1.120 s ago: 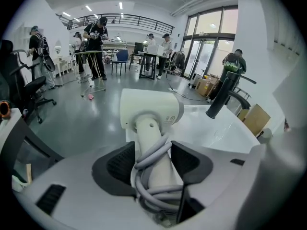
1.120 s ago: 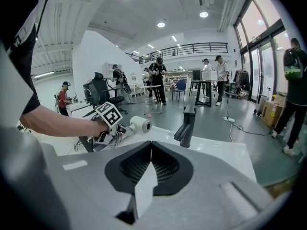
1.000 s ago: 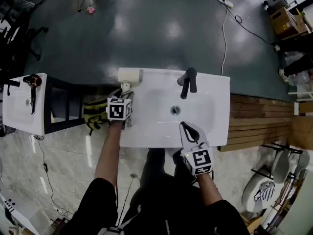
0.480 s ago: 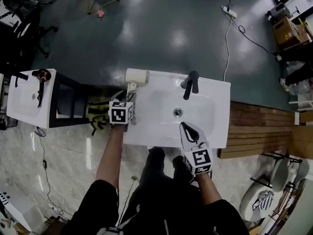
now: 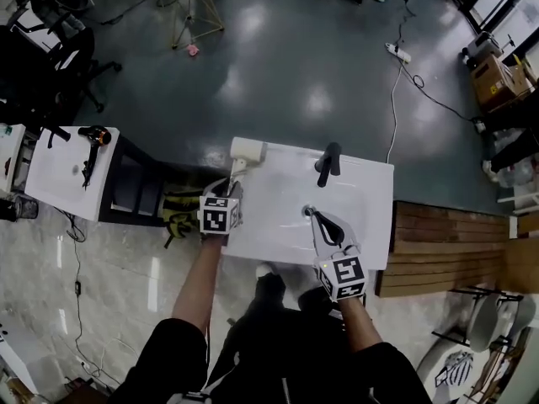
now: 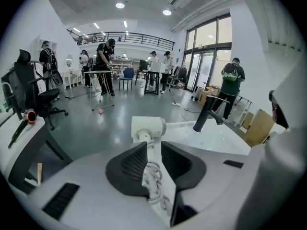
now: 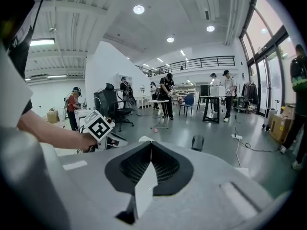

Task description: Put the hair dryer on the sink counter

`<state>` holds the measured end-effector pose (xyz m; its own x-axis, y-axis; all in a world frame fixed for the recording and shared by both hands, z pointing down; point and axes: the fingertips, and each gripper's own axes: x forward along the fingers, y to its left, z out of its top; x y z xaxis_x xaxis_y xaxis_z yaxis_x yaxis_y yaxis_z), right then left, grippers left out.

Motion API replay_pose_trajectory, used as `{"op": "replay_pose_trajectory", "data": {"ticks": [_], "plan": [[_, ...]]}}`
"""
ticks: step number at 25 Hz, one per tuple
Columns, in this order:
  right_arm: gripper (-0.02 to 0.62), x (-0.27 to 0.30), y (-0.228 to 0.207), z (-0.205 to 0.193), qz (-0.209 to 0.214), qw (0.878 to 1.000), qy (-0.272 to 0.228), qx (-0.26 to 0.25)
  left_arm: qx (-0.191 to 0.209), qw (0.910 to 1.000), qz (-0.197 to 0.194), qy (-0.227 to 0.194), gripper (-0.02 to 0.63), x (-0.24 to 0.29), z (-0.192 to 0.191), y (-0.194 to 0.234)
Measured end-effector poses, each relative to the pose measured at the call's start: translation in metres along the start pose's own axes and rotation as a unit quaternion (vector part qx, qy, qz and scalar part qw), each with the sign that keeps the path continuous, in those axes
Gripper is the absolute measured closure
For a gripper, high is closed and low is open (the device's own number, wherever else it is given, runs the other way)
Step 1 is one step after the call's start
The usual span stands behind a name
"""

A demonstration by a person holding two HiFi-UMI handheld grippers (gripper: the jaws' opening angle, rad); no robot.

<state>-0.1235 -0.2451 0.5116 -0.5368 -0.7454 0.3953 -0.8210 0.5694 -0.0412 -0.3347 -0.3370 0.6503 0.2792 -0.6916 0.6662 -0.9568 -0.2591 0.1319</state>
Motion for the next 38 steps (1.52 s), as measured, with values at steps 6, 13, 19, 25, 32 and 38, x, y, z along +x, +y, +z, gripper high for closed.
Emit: {"op": "replay_pose_trajectory", "data": {"ticks": [6, 13, 19, 25, 32, 38], "plan": [[0.591, -0.008, -0.003, 0.009, 0.015, 1.000, -0.014, -0.009, -0.005, 0.9997, 0.007, -0.023, 0.584, -0.028, 0.002, -0.013], [0.591, -0.009, 0.003, 0.027, 0.052, 0.998, -0.040, -0.020, -0.015, 0.9972, 0.033, -0.065, 0.594, -0.073, 0.019, -0.017], [0.591, -0.019, 0.018, 0.040, 0.087, 0.994, -0.059, -0.029, -0.005, 0.9938, 0.040, -0.103, 0.594, -0.121, 0.031, -0.043], [0.591, -0.032, 0.036, 0.045, 0.123, 0.989, -0.072, -0.044, -0.001, 0.9879, 0.062, -0.143, 0.594, -0.169, 0.036, -0.061], [0.591, -0.050, 0.045, 0.042, 0.155, 0.984, -0.075, -0.057, -0.004, 0.9817, 0.062, -0.180, 0.594, -0.208, 0.027, -0.095], [0.591, -0.060, 0.048, 0.036, 0.166, 0.982, -0.074, -0.059, 0.008, 0.9765, 0.042, -0.211, 0.594, -0.222, 0.016, -0.126]]}}
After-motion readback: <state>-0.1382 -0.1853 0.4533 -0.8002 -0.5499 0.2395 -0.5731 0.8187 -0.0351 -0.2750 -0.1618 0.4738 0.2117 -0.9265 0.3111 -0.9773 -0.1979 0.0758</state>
